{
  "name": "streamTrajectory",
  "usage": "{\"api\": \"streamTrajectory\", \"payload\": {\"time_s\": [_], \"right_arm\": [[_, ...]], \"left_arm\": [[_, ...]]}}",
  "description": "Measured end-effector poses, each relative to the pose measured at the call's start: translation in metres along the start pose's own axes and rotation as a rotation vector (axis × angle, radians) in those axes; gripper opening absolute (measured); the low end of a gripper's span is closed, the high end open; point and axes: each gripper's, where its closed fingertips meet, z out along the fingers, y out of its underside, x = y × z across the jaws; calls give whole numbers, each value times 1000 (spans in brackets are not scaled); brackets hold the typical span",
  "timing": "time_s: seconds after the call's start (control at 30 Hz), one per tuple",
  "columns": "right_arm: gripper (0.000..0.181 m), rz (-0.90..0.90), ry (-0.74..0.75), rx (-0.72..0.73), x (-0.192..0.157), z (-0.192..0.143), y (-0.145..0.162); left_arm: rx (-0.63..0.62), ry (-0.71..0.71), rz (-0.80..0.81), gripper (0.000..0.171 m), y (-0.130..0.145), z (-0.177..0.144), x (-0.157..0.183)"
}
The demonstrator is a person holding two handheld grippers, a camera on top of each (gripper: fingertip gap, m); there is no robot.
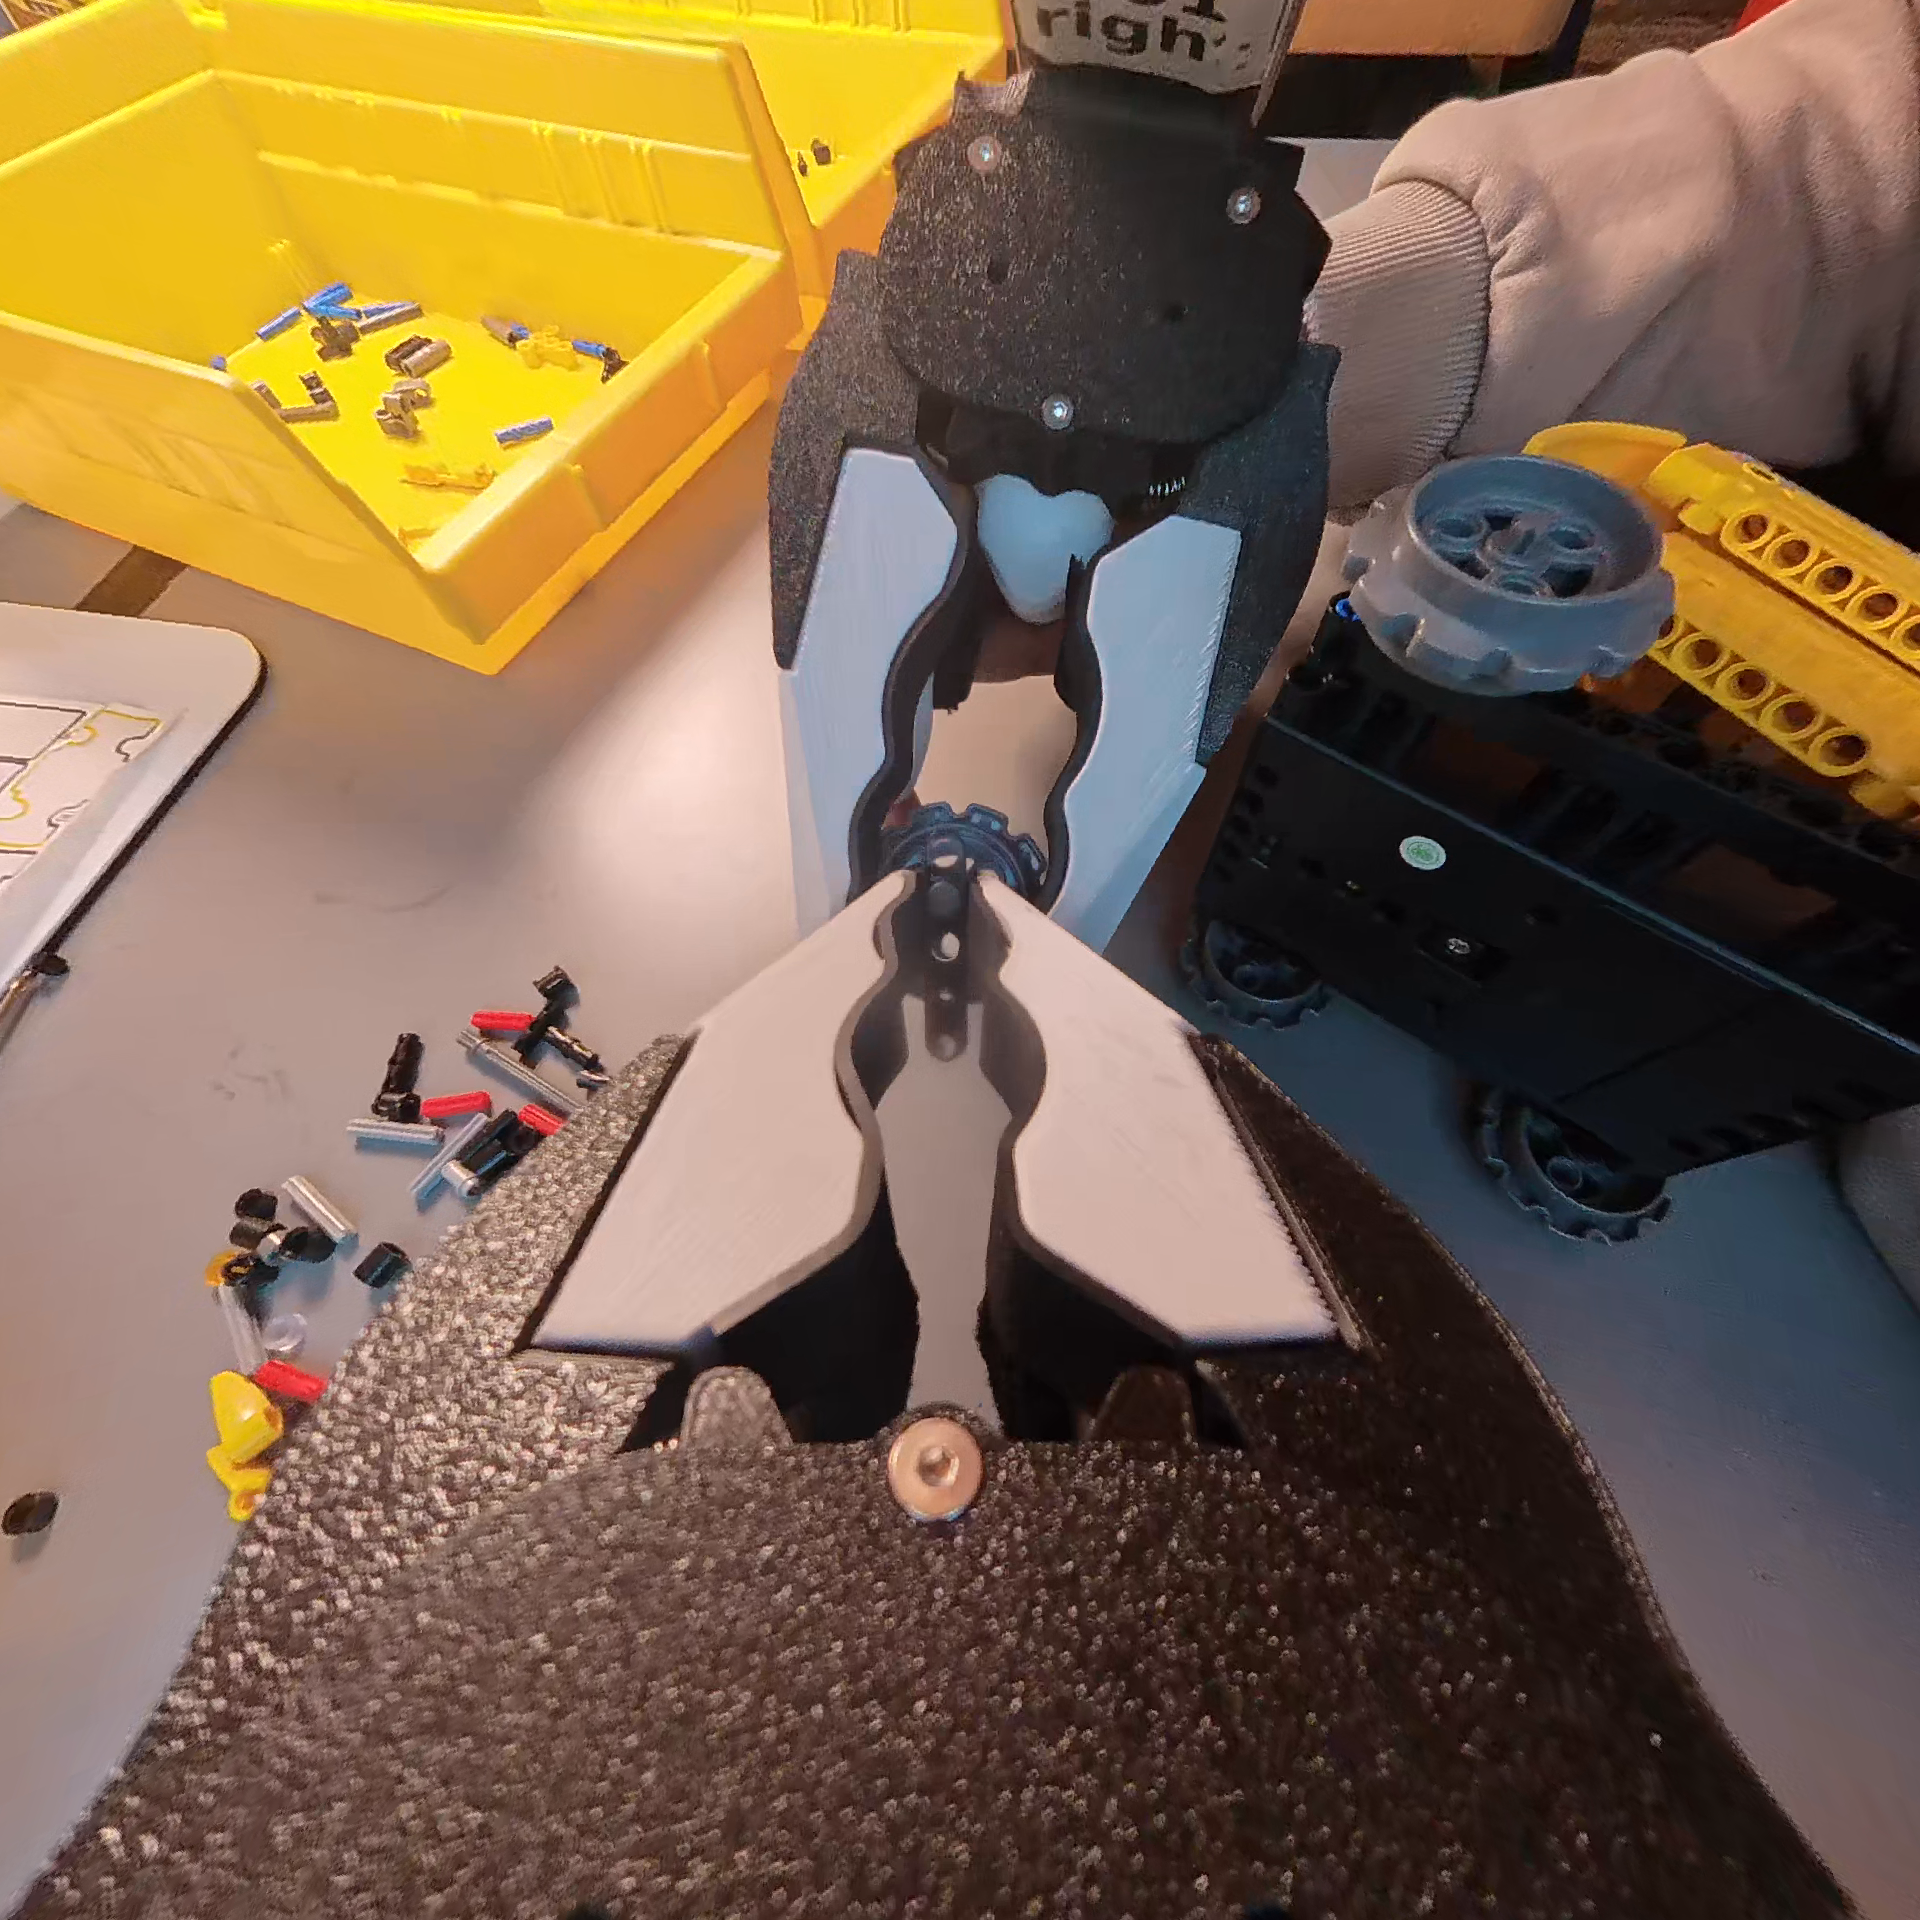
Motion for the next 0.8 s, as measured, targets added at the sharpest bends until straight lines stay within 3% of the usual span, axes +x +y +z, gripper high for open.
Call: {"api": "streamTrajectory", "payload": {"time_s": [0.5, 0.8], "right_arm": [[33, 41, -42, 114, -2, -8, -13], [33, 13, 12, 78, 0, -14, -10]], "left_arm": [[100, 29, -55, 4, -19, -6, 2], [155, 85, -106, 6, -20, -1, 4]]}}
